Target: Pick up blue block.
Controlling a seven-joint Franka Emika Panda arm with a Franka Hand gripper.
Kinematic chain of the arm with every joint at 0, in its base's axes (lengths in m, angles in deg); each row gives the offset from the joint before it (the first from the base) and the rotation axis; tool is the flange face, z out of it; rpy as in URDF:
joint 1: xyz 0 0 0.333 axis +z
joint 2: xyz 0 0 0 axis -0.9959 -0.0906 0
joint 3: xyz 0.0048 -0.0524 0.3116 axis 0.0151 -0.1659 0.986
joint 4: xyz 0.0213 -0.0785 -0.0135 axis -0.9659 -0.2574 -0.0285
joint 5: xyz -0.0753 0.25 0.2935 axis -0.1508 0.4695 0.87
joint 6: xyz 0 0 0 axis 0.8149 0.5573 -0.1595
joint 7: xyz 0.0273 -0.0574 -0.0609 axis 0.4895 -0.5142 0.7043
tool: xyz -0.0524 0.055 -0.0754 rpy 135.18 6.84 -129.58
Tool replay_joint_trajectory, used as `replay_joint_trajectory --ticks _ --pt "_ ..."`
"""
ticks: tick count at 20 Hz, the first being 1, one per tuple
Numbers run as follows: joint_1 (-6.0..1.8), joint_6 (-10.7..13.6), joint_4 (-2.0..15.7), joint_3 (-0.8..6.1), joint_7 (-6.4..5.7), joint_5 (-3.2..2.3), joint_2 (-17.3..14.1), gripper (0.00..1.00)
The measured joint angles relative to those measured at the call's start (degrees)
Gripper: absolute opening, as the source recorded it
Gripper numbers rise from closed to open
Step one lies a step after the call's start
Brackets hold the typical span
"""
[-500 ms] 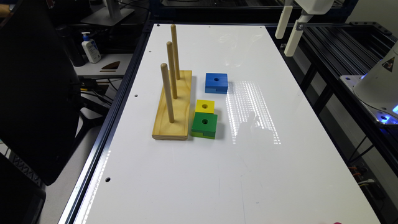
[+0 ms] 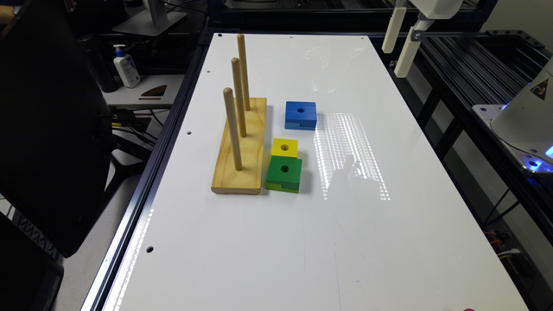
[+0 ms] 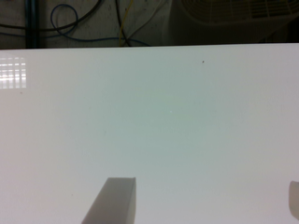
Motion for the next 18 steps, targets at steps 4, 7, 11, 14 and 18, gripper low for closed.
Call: replay_joint_trajectory --ticks 4,7,11,14,18 --pt "-0.51 -0.11 0.18 0.0 0.34 0.0 0.0 1.0" --pt "-0.51 -0.12 0.73 0.0 0.34 0.0 -0.07 1.0" --pt "-0.52 -0.13 1.24 0.0 0.34 0.0 -0.11 1.0" --pt "-0.65 -0.14 1.65 0.0 0.36 0.0 -0.28 1.0" --pt "-1.26 -0.25 2.67 0.0 0.92 -0.01 -1.25 1.0"
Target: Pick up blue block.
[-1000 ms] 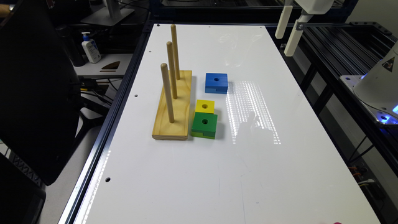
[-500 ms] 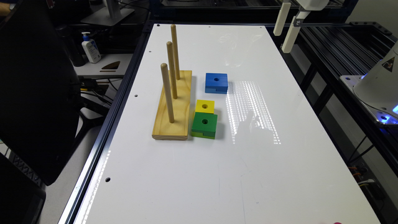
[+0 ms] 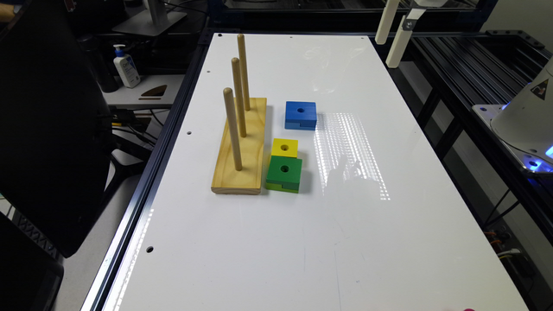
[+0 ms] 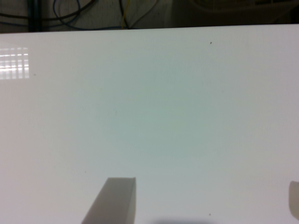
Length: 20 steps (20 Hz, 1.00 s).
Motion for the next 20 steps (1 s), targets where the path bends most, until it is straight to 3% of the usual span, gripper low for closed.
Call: replay_joint_trajectory --ticks 8,12,20 --pt "-2.52 -2.86 4.89 -0.01 2.67 0.0 -7.27 1.0" --pt "-2.69 -3.16 7.41 0.0 2.78 0.0 -10.68 1.0" --pt "-2.69 -3.16 9.69 0.07 2.78 0.0 -12.5 1.0"
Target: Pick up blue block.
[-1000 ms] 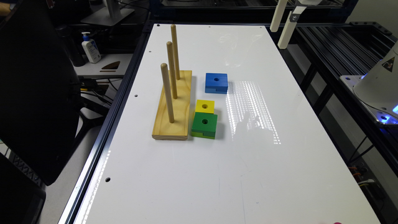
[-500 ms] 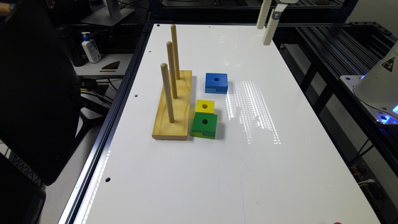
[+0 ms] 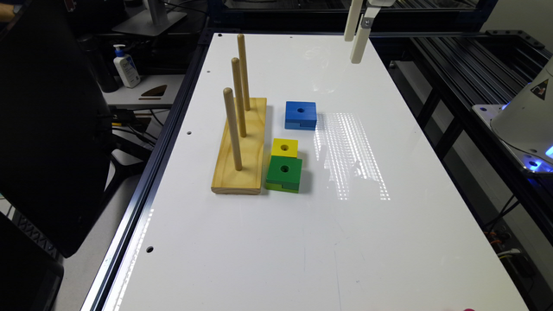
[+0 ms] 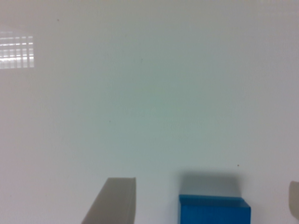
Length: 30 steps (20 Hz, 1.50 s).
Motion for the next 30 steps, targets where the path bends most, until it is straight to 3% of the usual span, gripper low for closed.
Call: replay_joint_trajectory --ticks 13,25,30 --pt "0.01 0.0 5.16 0.18 0.0 0.0 -5.41 1.0" --pt "0.03 -0.21 5.99 0.54 0.0 0.0 -6.66 1.0" --pt "0.03 -3.6 6.03 0.57 0.0 0.0 -10.32 1.0"
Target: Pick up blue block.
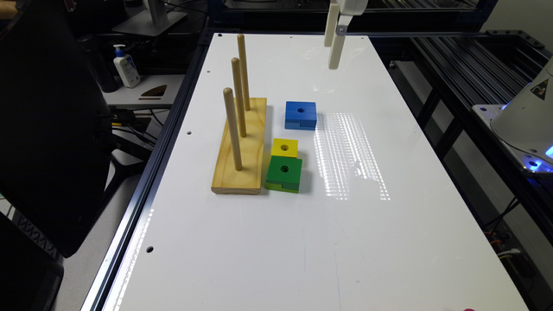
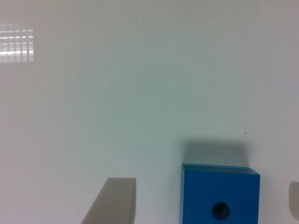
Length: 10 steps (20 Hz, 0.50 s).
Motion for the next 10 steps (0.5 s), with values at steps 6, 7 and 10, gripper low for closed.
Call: replay_joint_trajectory --ticks 6,7,10 --pt "0.0 -0.92 0.39 0.05 0.0 0.0 -1.27 1.0" --pt "0.0 -0.92 0.39 0.06 0.0 0.0 -1.27 1.0" --pt "0.0 -0.92 0.39 0.12 0.0 0.0 -1.39 1.0"
